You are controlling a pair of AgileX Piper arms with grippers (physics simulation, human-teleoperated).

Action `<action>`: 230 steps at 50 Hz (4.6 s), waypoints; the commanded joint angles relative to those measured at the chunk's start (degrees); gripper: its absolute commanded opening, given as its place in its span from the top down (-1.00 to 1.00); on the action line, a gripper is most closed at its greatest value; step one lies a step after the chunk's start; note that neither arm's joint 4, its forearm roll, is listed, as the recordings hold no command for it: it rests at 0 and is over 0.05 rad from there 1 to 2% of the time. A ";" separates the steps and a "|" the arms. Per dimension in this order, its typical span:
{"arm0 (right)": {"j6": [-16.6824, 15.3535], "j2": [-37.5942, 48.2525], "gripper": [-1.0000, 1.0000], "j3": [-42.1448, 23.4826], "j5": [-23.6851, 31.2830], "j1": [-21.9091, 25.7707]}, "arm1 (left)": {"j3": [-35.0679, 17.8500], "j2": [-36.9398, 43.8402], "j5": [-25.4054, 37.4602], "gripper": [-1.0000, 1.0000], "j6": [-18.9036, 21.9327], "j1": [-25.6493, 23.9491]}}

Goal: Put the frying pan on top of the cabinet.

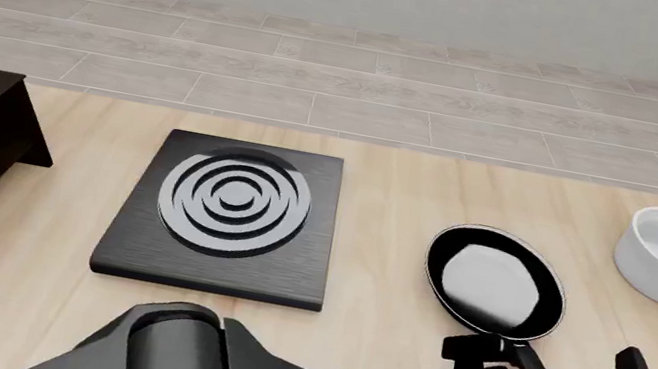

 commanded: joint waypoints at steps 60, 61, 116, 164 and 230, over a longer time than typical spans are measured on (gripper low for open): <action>-0.88 -0.18 -1.00 0.02 0.29 0.57 | 13.67 -20.53 0.97 1.00 8.16 12.45; -0.89 -0.17 -1.00 0.01 0.30 0.58 | 13.88 -20.92 1.17 1.00 8.27 12.75; -2.66 -2.07 -1.00 0.01 2.38 1.57 | 38.61 -58.40 -0.45 1.00 12.93 39.41; -2.73 -1.04 -1.00 0.04 1.33 1.65 | 55.94 -73.68 -6.93 1.00 2.60 59.72; -3.74 -0.03 -1.00 0.04 0.57 2.49 | 67.11 -73.07 -16.54 1.00 -7.16 71.62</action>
